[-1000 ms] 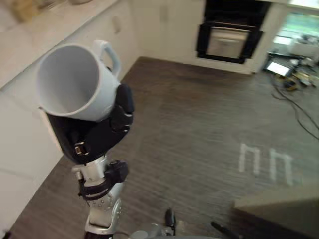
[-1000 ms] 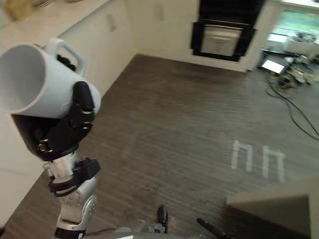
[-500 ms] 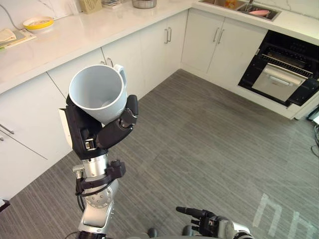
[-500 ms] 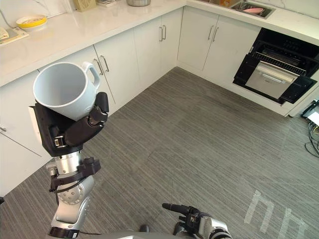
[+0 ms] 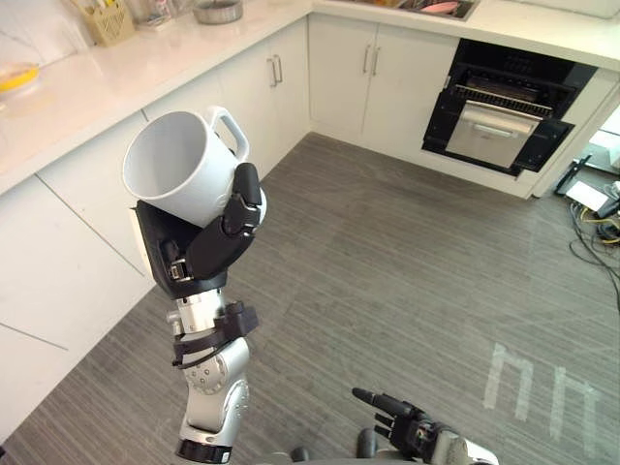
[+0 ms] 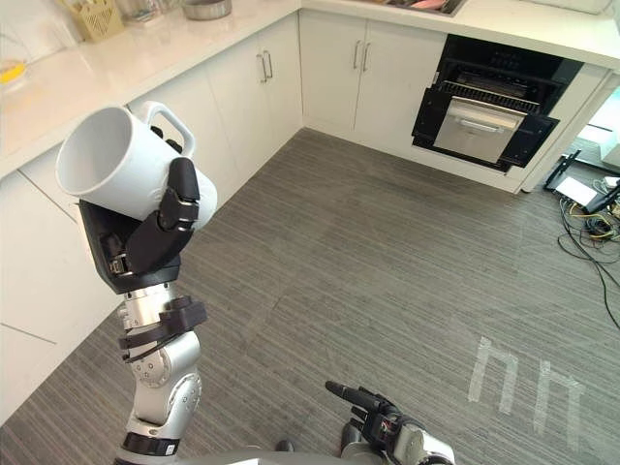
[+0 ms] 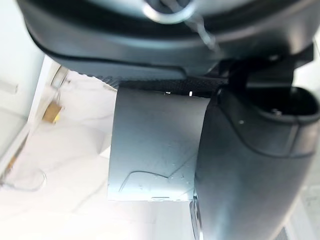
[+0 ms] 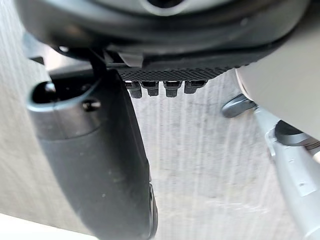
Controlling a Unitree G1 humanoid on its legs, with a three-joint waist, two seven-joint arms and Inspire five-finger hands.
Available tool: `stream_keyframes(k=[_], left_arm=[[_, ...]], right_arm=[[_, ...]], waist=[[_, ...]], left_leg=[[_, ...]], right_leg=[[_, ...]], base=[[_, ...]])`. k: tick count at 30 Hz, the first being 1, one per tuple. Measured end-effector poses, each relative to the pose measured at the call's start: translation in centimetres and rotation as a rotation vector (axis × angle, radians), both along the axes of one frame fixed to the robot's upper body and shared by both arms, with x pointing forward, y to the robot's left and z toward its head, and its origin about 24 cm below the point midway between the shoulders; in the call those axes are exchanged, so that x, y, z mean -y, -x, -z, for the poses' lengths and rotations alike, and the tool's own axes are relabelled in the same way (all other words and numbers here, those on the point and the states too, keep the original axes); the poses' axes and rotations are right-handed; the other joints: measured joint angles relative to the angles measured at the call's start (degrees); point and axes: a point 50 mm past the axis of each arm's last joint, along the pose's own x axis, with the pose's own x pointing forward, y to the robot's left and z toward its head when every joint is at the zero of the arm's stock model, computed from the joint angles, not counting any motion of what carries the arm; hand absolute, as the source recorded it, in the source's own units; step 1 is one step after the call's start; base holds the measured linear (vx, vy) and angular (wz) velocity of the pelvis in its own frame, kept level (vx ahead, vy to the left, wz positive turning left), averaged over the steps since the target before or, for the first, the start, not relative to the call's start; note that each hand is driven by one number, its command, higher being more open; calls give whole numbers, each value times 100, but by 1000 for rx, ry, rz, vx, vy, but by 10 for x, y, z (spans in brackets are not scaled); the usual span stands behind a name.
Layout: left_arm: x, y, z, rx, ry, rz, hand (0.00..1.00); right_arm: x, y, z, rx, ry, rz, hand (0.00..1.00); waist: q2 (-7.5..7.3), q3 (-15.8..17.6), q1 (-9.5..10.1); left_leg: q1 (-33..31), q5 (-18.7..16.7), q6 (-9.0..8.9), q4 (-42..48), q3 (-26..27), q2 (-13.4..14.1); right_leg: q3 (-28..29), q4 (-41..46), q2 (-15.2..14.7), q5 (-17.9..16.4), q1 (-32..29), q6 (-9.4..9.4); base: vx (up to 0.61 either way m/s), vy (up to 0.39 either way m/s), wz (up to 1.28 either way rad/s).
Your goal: Walk over to the sink, pick up the cup, carry it to the dishwasher, place the cup inside the dishwasher, then close the dishwasher door
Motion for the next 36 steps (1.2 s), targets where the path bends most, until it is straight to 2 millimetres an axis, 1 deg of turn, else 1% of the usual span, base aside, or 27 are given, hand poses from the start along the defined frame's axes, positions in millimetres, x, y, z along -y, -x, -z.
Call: stream_keyframes(k=[1, 2, 4, 6, 7, 10, 12, 14, 17, 19, 20, 21, 22, 23, 24, 25, 26, 27, 28, 29, 30, 31, 32, 33, 34, 35, 36], left_arm=[[-1, 0, 2, -5, 24, 27, 0], [-2, 0, 5, -18, 22, 42, 0], [-5, 1, 10, -44, 8, 46, 0], [-9, 4, 15, -70, -11, 38, 0], [-12, 5, 17, -78, -17, 29, 0], [-14, 7, 20, -100, -8, 30, 0], [-13, 6, 22, -119, -18, 41, 0], [-11, 5, 23, -133, -23, 55, 0], [-7, 4, 23, -147, -34, 88, 0], [-3, 4, 23, -146, -37, 115, 0], [-1, 3, 24, -148, -43, 130, 0], [-1, 3, 24, -150, -46, 139, 0], [1, 3, 24, -149, -58, 156, 0], [1, 3, 23, -139, -70, 169, 0], [1, 4, 22, -133, -78, 174, 0], [0, 5, 20, -125, -100, 181, 0], [0, 6, 18, -117, -117, 193, 0], [1, 6, 18, -115, -122, 198, 0], [2, 6, 18, -118, -118, 203, 0], [2, 5, 17, -117, -113, 207, 0], [2, 4, 17, -121, -110, 213, 0], [3, 2, 17, -130, -106, 222, 0], [3, 1, 18, -137, -99, 237, 0], [6, 0, 18, -139, -107, 260, 0], [7, 0, 17, -136, -113, 269, 0], [8, 0, 18, -136, -117, 280, 0], [14, 0, 20, -143, -123, 310, 0]], right_arm=[[5, 2, 0, -15, 25, 33, 100], [10, 5, 1, -41, 68, 38, 100], [16, 15, 4, -107, 143, 13, 100], [24, 34, 8, -196, 221, -17, 100], [28, 37, 8, -216, 246, -8, 100], [39, 51, 9, -293, 383, -90, 100], [41, 60, 9, -319, 436, -110, 100], [42, 61, 10, -323, 455, -112, 100], [41, 67, 11, -322, 456, -109, 100], [42, 73, 12, -330, 448, -81, 100], [42, 73, 12, -324, 446, -65, 100], [42, 73, 12, -319, 447, -60, 100], [41, 72, 12, -307, 445, -48, 100], [38, 69, 12, -287, 433, -23, 100], [36, 65, 13, -275, 423, -11, 100], [31, 60, 13, -250, 409, 1, 100], [27, 56, 14, -232, 398, 2, 100], [25, 56, 14, -227, 393, 4, 100], [24, 55, 14, -218, 385, 1, 100], [23, 55, 15, -218, 382, 1, 100], [23, 55, 14, -219, 381, 7, 100], [24, 56, 15, -222, 375, 25, 100], [24, 57, 15, -221, 358, 56, 100], [21, 58, 15, -221, 325, 87, 100], [20, 58, 16, -222, 319, 88, 100], [21, 58, 16, -223, 315, 90, 100], [26, 60, 15, -228, 315, 100, 100]], waist=[[56, -33, -14], [73, -36, -18], [63, -31, -4], [56, -40, 30], [54, -39, 31], [28, -50, 35], [-27, -82, 48], [-91, -121, 75], [-180, -135, 118], [-226, -148, 194], [-287, -130, 194], [-304, -134, 190], [-306, -141, 176], [-334, -125, 189], [-393, -98, 190], [-538, -62, 184], [-609, -27, 173], [-599, 6, 166], [-593, -3, 167], [-594, -3, 166], [-589, 3, 164], [-563, 27, 154], [-519, 64, 123], [-505, 124, 42], [-524, 133, 28], [-519, 158, 14], [-422, 159, -34]], left_leg=[[102, -6, -6, -158, -93, 17], [210, 82, 0, -267, -125, 44], [345, 122, -39, -307, -190, 82], [397, 145, -72, -342, -266, 108], [397, 160, -77, -364, -274, 109], [443, 250, -81, -498, -314, 106], [455, 280, -75, -571, -354, 100], [455, 280, -74, -580, -383, 98], [468, 275, -78, -564, -528, 75], [470, 245, -38, -543, -616, 19], [469, 203, 35, -519, -688, -23], [464, 187, 64, -496, -731, -41], [432, 156, 126, -420, -817, -41], [396, 112, 183, -325, -842, -19], [399, 95, 196, -296, -841, -29], [447, 48, 222, -257, -876, -62], [502, -18, 251, -153, -928, -35], [516, -69, 262, -72, -956, 5], [486, -231, 200, 124, -982, 141], [456, -373, 141, 268, -1005, 239], [466, -476, 93, 344, -1021, 271], [526, -580, 50, 405, -1026, 320], [606, -699, -21, 459, -1027, 408], [765, -986, -188, 586, -1054, 552], [815, -1137, -260, 667, -1070, 587], [916, -1295, -322, 760, -1080, 649], [1078, -1533, -435, 868, -1102, 878]], right_leg=[[9, 115, 33, -74, -13, 7], [-19, 211, 54, -128, 2, -22], [-92, 317, 83, -223, 92, -63], [-151, 359, 95, -282, 154, -79], [-159, 353, 96, -282, 151, -80], [-203, 347, 94, -283, 156, -80], [-217, 349, 91, -290, 156, -90], [-231, 366, 87, -294, 156, -90], [-332, 690, 17, -479, 92, -63], [-336, 1295, -121, -786, -133, -1], [-311, 1721, -224, -951, -285, 109], [-251, 1943, -265, -1013, -374, 197], [-89, 2399, -296, -1048, -573, 253], [25, 3095, -332, -1052, -893, 242], [53, 3558, -387, -1042, -1111, 229], [113, 4300, -492, -923, -1455, 221], [198, 4846, -492, -749, -1694, 240], [208, 4955, -431, -925, -1799, 227], [204, 4622, -293, -1268, -1808, 208], [167, 3984, -200, -1348, -1809, 199], [184, 3416, -168, -1324, -1815, 212], [238, 2902, -136, -1254, -1820, 210], [343, 2493, -78, -1082, -1823, 209], [556, 2025, -39, -765, -1831, 236], [639, 1910, -67, -698, -1794, 234], [540, 2042, -65, -434, -1779, 236], [365, 2491, 105, -437, -1801, 21]], base=[[1, -68, 7], [14, -77, 20], [7, -65, 24], [-15, -54, 22], [-36, -49, 10], [-47, -33, 7], [-53, -23, 7], [-59, -20, 8], [-38, -14, 23], [-30, 16, 31], [-28, 31, 34], [-20, 32, 39], [-15, 36, 31], [-13, 36, 25], [-3, 19, 16], [60, -34, 15], [89, -61, 18], [119, -70, 17], [151, -86, 11], [171, -93, 6], [255, -155, 0], [242, -148, 0], [412, -276, 9], [374, -268, 15], [393, -300, 16], [367, -290, 20], [460, -332, 23]])
